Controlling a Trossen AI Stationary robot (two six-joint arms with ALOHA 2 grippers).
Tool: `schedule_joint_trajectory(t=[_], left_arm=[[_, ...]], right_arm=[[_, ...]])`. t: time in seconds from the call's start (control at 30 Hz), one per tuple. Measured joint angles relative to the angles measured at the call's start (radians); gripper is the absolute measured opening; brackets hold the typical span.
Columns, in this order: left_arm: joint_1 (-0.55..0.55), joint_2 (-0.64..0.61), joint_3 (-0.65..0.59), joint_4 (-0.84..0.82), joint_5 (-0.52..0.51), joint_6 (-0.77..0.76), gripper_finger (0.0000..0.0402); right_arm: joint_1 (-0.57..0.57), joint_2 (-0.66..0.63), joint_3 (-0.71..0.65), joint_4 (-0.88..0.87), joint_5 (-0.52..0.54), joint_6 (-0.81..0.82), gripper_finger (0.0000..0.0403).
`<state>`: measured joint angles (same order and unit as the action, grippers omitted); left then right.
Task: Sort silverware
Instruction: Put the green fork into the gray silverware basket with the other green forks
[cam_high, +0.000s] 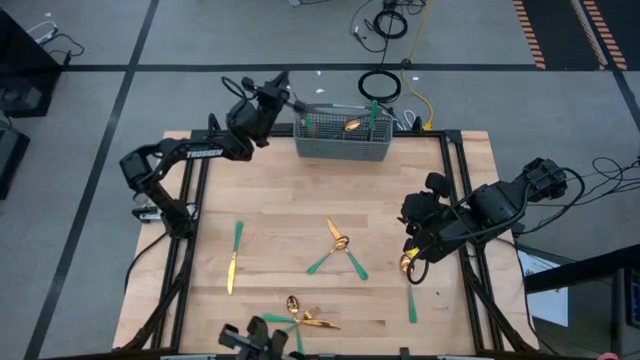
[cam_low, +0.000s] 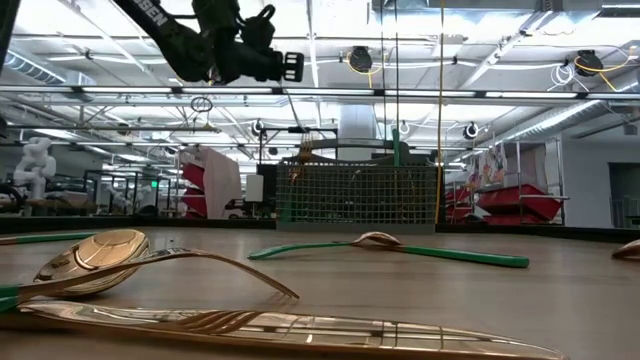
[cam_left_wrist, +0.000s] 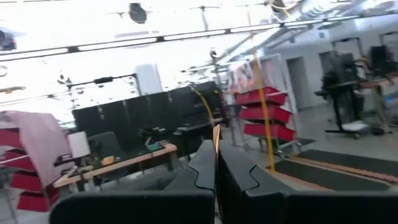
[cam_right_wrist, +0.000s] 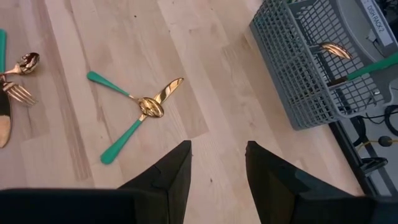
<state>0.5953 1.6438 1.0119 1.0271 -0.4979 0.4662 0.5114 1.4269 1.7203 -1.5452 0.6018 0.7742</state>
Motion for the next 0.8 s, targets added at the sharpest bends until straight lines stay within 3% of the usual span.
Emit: schedule_joint_trajectory(t=[0.13, 0.23, 0.43, 0.63, 0.8], left_arm=[[-0.006, -0.011, -0.002, 0.074, -0.001, 0.027, 0.0002], [-0.023, -0.047, 0.017, 0.103, 0.012, 0.13, 0.0001], [-0.024, -0.066, 0.027, -0.041, 0.002, 0.23, 0.0001], [-0.024, -0.066, 0.018, -0.159, 0.008, 0.172, 0.0001], [-0.013, -0.045, -0.002, -0.144, 0.044, 0.101, 0.0001]], right_arm=[[-0.006, 0.0, 0.0, -0.006, 0.0, 0.011, 0.0141], [-0.014, 0.0, 0.0, -0.025, 0.002, 0.024, 0.0141], [-0.032, 0.0, 0.0, -0.025, 0.011, 0.026, 0.0141], [-0.048, 0.0, 0.0, -0.021, 0.028, 0.02, 0.0141], [-0.048, 0.0, 0.0, -0.006, 0.024, 0.019, 0.0141]])
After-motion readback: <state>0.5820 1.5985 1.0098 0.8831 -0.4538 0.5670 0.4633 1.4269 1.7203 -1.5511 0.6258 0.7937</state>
